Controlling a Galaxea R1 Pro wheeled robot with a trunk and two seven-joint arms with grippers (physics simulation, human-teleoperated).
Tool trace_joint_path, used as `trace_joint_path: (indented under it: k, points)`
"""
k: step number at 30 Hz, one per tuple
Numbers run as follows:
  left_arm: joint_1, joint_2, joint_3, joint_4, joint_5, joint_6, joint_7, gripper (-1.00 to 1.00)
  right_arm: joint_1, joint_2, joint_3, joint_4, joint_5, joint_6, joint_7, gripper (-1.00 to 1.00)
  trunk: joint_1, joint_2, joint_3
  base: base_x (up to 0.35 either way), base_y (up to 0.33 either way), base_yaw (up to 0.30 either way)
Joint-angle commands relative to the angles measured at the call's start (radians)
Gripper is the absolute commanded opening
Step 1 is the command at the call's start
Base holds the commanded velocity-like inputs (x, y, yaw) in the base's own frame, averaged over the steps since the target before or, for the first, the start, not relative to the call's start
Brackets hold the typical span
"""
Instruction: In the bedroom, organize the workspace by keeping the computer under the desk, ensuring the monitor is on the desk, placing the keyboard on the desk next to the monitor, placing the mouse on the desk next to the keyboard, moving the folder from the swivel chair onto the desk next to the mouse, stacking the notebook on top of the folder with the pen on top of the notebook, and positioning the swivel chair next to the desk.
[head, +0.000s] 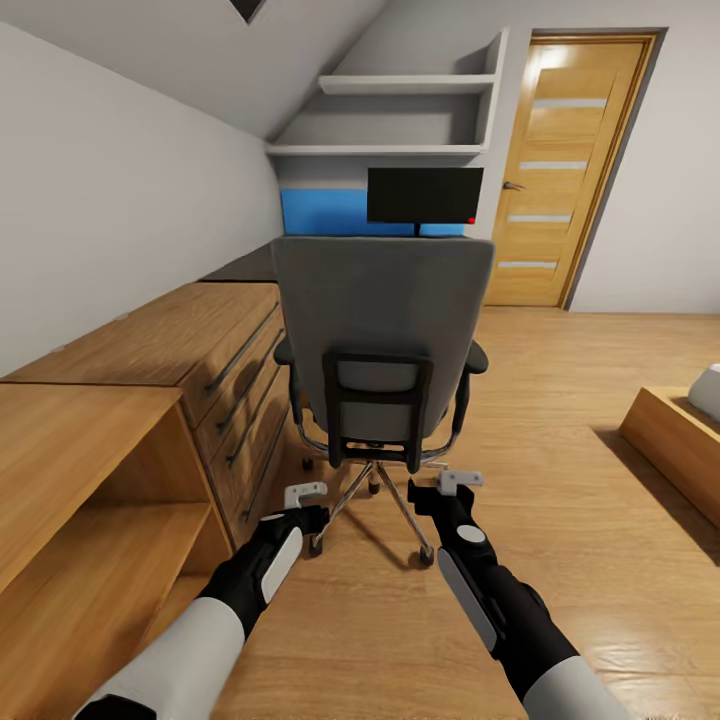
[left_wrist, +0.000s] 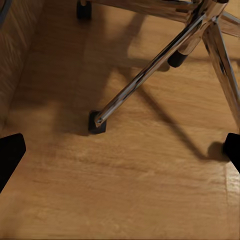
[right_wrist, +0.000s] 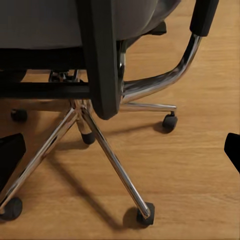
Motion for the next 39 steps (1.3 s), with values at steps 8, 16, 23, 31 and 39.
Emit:
trace_joint_path:
  k: [8,16,23,31,39]
  points:
    - [0.000,0.001,0.001,-0.002,0.011,-0.001,0.009,1.00,0.002,-0.001,0.004,-0.006,0.013,-0.001,-0.007,1.00,0.003,-0.002,-0.032,0.000,0.000,0.000]
    - [0.000,0.003,0.002,-0.002,0.010,-0.006,0.009,1.00,0.008,-0.001,0.004,-0.022,0.033,-0.004,-0.007,1.00,0.007,-0.004,-0.063,0.000,0.000,0.000]
    - [0.001,0.004,0.002,0.000,0.007,-0.006,0.008,1.00,0.026,-0.002,0.004,-0.039,0.035,-0.005,-0.007,1.00,0.007,-0.004,-0.063,0.000,0.000,0.000]
    - [0.001,0.005,0.000,0.055,0.005,-0.093,0.006,1.00,0.037,-0.002,0.007,-0.041,0.034,-0.033,-0.001,1.00,0.007,-0.004,-0.063,0.076,0.000,0.000]
    - [0.001,0.005,-0.003,0.073,0.005,-0.135,0.006,1.00,0.040,-0.001,0.008,-0.041,0.034,-0.041,-0.004,1.00,0.007,-0.004,-0.063,0.291,-0.002,0.000]
